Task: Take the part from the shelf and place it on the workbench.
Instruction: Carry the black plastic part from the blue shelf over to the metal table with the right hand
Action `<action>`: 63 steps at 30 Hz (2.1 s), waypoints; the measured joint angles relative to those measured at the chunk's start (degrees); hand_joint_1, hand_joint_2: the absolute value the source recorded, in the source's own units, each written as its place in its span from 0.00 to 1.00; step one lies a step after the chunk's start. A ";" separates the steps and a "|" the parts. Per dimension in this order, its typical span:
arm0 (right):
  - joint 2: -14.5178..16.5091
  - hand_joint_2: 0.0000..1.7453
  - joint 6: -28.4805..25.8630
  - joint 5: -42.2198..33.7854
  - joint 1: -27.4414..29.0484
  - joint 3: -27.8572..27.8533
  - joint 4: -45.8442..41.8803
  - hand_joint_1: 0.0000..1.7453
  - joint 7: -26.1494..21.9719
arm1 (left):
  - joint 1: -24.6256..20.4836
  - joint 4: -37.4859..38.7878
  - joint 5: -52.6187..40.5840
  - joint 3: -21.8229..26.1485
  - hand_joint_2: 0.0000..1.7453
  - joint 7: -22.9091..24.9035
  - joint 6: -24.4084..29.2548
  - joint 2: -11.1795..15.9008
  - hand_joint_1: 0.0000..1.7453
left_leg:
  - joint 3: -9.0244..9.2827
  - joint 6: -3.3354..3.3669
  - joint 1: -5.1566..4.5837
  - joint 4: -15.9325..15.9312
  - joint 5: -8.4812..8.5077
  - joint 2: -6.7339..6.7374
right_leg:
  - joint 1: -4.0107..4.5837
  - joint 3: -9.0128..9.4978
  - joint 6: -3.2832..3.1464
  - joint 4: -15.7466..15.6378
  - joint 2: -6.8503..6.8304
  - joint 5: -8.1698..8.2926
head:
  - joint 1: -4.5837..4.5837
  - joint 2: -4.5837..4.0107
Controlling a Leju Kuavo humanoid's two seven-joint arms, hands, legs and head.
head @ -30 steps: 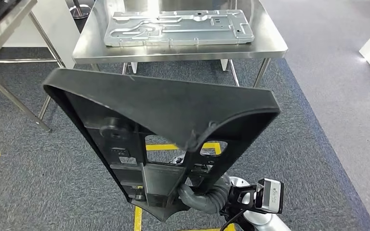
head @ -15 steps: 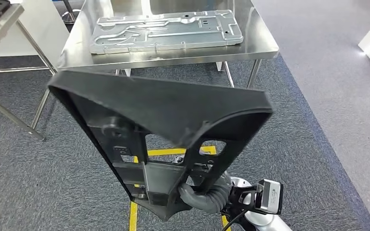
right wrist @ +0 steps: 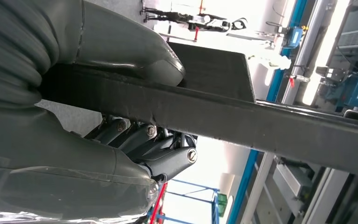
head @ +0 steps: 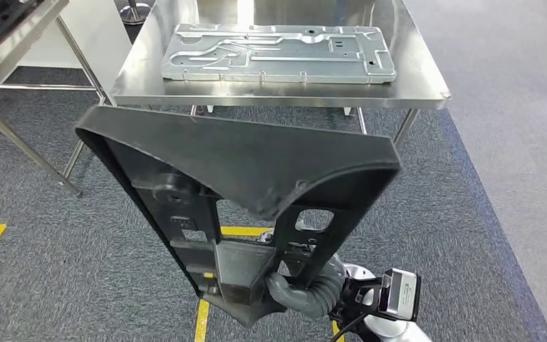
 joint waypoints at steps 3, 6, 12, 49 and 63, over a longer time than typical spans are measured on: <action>-0.13 1.00 0.09 -0.05 0.13 -0.03 0.03 0.92 -0.02 | 0.03 0.01 0.02 0.00 0.00 0.01 -0.01 -0.11 0.00 | 1.84 -1.08 0.47 0.05 -1.64 -0.27 | -0.45 2.39 0.41 -9.72 -0.02 7.09 | 0.03 0.00; -0.22 1.00 0.25 -0.09 0.36 -0.11 0.08 0.92 -0.08 | -0.11 0.02 0.09 0.00 0.00 0.03 -0.01 -0.13 0.00 | 2.31 -2.36 0.50 0.39 -2.32 -0.27 | 0.03 2.76 -0.99 -12.25 -0.01 7.71 | 0.00 0.00; -0.21 1.00 1.07 0.02 0.60 -0.48 -0.08 0.92 -0.68 | -0.16 0.02 0.26 0.00 0.00 -0.10 -0.01 -0.32 0.00 | -4.24 -3.48 0.84 12.73 -5.39 -0.18 | -0.01 5.62 -3.17 -12.97 0.07 6.38 | -0.44 0.00; -0.34 1.00 2.12 -0.89 1.75 -2.34 -1.91 0.92 -1.80 | 0.62 0.13 0.98 0.08 0.00 -0.85 0.20 -0.75 0.00 | -7.45 -4.31 0.95 4.92 1.77 0.01 | 0.62 10.26 -2.81 -14.27 0.50 3.78 | -0.91 0.00; -0.36 1.00 2.97 -2.98 1.39 -3.04 -4.37 0.92 -2.22 | 0.76 0.17 1.59 0.50 0.00 -0.98 0.65 -0.77 0.00 | -0.91 -0.95 0.03 1.30 0.36 -0.31 | 0.83 0.24 -1.44 -4.42 0.26 2.50 | -0.85 0.00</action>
